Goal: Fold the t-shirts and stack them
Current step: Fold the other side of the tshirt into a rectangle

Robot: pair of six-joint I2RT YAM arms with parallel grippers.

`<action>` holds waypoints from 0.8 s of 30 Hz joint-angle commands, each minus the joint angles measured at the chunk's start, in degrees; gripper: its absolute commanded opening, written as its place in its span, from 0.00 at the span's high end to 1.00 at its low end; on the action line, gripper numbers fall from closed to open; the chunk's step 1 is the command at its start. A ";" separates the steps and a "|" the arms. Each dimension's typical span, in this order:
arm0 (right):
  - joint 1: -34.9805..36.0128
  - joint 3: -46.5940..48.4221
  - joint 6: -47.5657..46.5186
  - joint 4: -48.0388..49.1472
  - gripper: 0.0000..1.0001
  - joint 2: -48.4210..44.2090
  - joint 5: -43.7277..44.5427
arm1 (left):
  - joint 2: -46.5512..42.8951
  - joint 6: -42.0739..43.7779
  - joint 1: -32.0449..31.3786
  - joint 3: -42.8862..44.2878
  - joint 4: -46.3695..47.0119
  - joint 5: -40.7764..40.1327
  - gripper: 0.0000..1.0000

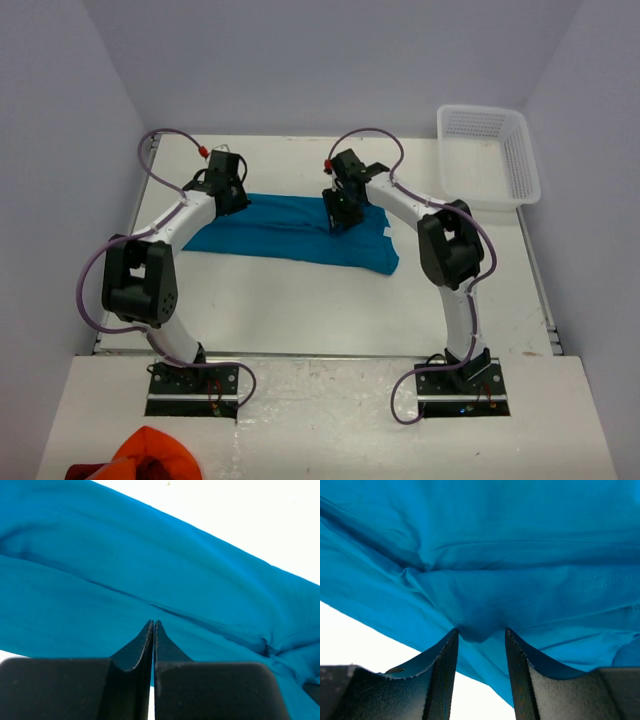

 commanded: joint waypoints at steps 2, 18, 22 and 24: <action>0.42 1.34 -0.26 1.10 0.57 0.31 -1.21 | -2.07 1.33 0.23 -0.58 2.35 0.17 1.00; 0.59 5.64 -0.35 0.84 1.00 2.86 -1.92 | -1.28 1.33 0.23 -0.85 2.70 0.53 1.00; 0.51 8.71 -0.70 -0.56 1.00 4.17 -1.04 | -1.01 1.33 0.23 -1.37 2.96 0.44 1.00; 0.59 10.73 -0.79 -0.83 1.00 4.70 -0.69 | -1.19 1.33 0.23 -1.46 2.96 0.26 1.00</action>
